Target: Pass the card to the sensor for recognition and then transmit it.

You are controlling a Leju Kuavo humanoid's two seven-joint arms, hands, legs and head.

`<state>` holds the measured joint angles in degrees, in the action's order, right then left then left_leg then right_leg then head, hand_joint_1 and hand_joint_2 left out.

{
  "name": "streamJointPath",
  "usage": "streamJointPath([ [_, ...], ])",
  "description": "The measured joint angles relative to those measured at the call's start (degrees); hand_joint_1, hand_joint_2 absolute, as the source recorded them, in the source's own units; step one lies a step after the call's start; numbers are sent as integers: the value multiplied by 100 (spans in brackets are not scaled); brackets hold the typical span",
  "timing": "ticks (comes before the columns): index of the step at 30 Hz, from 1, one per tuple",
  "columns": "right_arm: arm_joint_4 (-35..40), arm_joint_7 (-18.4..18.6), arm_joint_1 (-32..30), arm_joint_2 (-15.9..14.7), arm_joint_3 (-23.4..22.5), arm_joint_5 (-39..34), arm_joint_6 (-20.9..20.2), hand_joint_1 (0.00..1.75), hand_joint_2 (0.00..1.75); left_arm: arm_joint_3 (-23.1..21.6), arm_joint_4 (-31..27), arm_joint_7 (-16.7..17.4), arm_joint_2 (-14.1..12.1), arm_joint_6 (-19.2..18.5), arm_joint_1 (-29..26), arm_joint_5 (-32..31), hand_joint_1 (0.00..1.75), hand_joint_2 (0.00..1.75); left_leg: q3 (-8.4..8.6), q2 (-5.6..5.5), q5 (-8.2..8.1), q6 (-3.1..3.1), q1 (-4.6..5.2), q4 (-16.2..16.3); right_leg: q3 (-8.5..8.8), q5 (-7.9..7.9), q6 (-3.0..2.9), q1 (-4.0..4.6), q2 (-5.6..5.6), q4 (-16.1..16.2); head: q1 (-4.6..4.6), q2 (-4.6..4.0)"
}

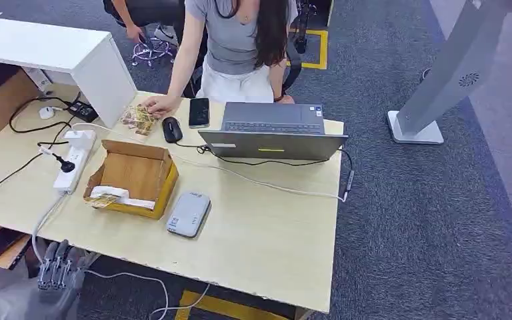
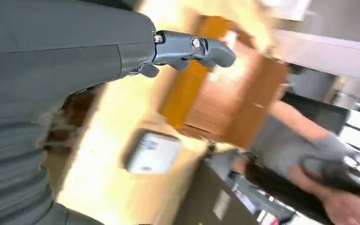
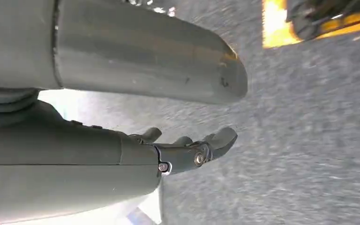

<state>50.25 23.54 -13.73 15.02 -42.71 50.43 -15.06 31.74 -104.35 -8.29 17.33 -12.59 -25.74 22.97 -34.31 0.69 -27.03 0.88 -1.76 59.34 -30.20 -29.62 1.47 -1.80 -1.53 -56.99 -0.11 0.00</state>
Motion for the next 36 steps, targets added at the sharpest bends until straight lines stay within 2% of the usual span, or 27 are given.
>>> streamJointPath([
  [8,50,585,-44,46,-273,692,-218,0,0,242,-1314,-279,57,-275,180,-470,0,175,-1,-4,0,0,0,0,0,0,0,0,-3,0,-2,0],
  [12,98,730,-55,68,-330,883,-330,0,0,288,-1589,-396,70,-297,384,-971,0,175,2,-5,0,0,0,0,2,0,0,0,-5,0,-2,0],
  [15,142,819,-58,76,-336,1014,-439,0,0,288,-1682,-411,31,-254,549,-1618,0,175,3,-8,1,0,0,0,4,0,0,0,-9,0,2,0],
  [21,131,802,-59,76,-406,1255,-492,0,0,258,-1689,-317,-214,-120,931,-2785,0,175,3,-8,3,3,0,0,4,0,0,0,-8,-1,-2,0],
  [34,-94,531,58,72,-758,1941,-406,0,0,-105,-1553,234,-1010,20,1778,-5235,0,175,2,-9,4,4,0,0,3,0,0,0,-8,-2,-2,0],
  [36,-109,520,70,70,-776,1969,-398,0,0,-120,-1533,258,-1043,22,1810,-5318,0,175,2,-9,4,4,0,0,3,0,0,0,-8,-2,-2,0],
])
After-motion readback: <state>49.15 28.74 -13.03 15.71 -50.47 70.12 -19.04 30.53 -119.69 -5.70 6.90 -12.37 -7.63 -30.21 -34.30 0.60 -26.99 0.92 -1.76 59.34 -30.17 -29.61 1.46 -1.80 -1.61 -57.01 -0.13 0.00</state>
